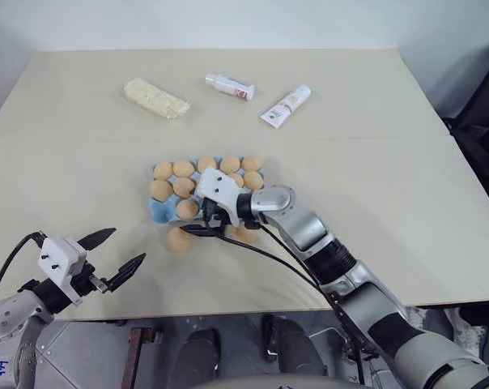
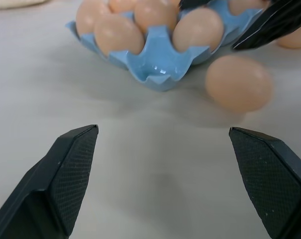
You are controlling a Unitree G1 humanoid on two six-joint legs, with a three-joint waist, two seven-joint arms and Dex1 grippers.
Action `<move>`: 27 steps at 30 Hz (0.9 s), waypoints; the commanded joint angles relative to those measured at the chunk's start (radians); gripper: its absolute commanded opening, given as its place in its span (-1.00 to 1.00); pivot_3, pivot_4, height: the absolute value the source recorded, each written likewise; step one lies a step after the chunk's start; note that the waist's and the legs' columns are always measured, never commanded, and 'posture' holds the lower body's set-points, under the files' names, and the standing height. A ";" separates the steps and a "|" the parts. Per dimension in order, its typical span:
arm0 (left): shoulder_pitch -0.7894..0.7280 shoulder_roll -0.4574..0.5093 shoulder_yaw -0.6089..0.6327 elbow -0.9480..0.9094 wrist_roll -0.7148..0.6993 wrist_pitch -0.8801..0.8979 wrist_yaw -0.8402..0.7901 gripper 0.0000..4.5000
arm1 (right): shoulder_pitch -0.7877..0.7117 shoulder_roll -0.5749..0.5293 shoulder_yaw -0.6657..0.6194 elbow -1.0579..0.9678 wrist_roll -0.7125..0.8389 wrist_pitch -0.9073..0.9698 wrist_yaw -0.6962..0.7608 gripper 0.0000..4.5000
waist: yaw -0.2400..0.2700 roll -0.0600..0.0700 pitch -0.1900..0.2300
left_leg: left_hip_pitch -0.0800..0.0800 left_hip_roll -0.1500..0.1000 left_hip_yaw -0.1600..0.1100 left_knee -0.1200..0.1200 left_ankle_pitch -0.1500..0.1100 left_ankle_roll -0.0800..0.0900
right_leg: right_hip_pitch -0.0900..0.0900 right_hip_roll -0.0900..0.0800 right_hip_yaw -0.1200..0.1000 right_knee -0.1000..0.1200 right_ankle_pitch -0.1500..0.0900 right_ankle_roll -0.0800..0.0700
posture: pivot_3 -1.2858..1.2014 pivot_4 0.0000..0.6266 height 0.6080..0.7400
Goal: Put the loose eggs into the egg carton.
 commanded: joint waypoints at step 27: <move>-0.035 -0.011 -0.011 -0.035 -0.010 -0.003 0.025 1.00 | -0.019 0.027 -0.079 -0.088 0.055 0.037 0.060 -0.72 | -0.021 0.000 0.000 | 0.000 0.000 0.000 -0.001 0.000 0.000 | 0.000 0.000 0.000 0.000 0.000 0.000 | 0.03 -0.52 1.00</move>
